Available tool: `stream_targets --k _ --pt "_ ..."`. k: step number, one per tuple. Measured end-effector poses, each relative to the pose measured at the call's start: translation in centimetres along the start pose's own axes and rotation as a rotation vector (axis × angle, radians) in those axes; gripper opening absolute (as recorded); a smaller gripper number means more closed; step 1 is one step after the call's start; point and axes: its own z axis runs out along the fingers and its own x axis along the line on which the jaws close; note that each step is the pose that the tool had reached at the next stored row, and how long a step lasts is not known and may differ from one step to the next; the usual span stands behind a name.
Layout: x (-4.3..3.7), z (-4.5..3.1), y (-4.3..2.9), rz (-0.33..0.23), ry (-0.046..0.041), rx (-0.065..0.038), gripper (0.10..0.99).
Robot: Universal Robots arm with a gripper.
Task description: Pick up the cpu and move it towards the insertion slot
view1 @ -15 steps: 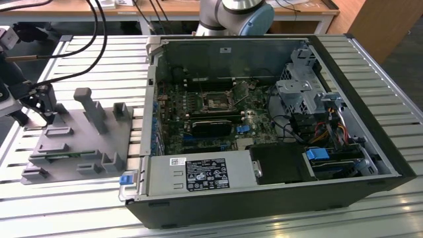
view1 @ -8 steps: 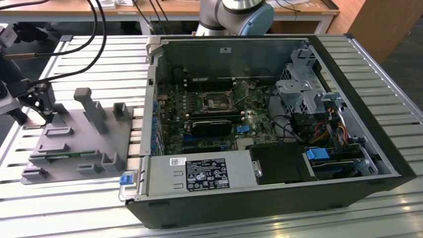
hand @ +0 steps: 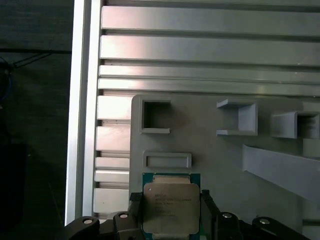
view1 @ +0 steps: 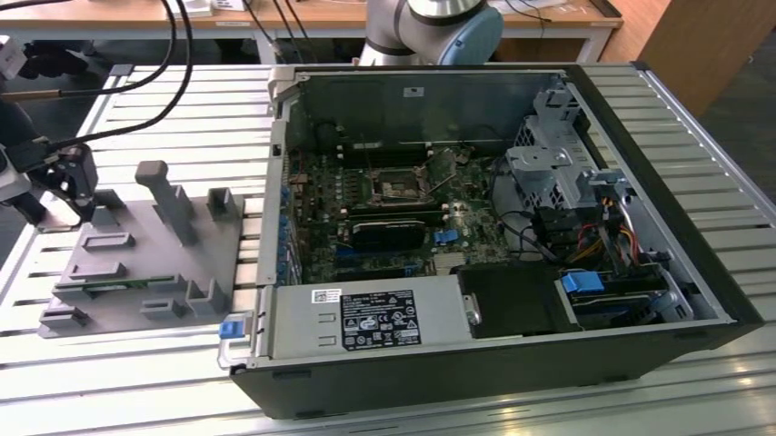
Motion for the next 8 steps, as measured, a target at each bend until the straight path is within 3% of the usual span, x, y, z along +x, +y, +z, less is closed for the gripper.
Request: stream_targets --k 8 --pt "0.0 -0.98 0.04 0.0 0.0 0.0 0.541"
